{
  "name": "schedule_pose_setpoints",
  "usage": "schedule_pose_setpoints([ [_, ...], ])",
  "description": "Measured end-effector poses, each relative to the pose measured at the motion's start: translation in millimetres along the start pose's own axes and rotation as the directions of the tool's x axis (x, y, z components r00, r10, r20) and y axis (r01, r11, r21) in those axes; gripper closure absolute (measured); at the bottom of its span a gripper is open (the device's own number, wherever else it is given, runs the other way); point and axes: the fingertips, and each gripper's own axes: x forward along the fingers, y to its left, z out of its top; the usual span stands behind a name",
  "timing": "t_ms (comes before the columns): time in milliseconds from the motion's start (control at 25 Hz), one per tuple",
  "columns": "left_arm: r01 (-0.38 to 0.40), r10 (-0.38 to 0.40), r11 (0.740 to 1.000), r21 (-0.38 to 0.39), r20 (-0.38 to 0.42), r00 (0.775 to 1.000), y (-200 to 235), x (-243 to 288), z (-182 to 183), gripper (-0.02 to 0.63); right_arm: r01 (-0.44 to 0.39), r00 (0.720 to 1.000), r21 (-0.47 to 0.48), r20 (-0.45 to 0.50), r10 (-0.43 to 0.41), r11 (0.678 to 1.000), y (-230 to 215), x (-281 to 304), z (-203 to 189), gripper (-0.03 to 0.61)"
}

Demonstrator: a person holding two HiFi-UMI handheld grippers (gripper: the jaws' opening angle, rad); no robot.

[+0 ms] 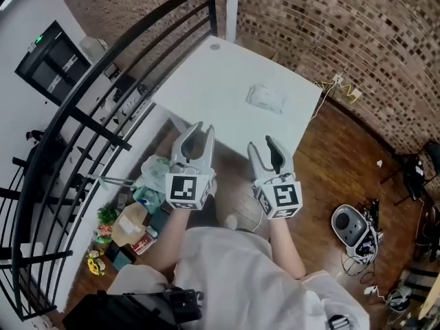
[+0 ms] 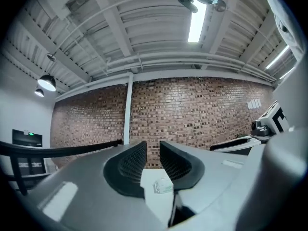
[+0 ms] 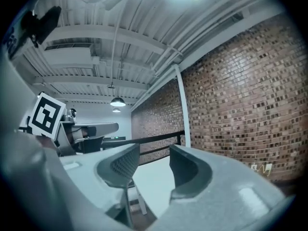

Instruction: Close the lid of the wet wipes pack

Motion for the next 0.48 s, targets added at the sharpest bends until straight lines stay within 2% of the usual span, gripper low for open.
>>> schedule_pose_setpoints([
  [120,0.040,-0.040,0.999,-0.012,0.003,0.999,17.3,49.8,-10.3,0.515,0.047,0.999,-0.012,-0.007,-0.047,0.999,-28.2,35.6,-3.0,0.400],
  [240,0.128,-0.127,0.991,-0.026,0.008,0.992,17.8,112.1,-18.4,0.515,0.135,0.991,-0.009,-0.006,-0.135,0.991,-74.4,68.1,-0.4,0.402],
  [480,0.288,-0.288,0.958,-0.018,-0.010,0.958,27.2,209.2,-25.4,0.515,0.246,0.969,-0.029,-0.004,-0.246,0.969,-136.3,137.3,20.1,0.402],
])
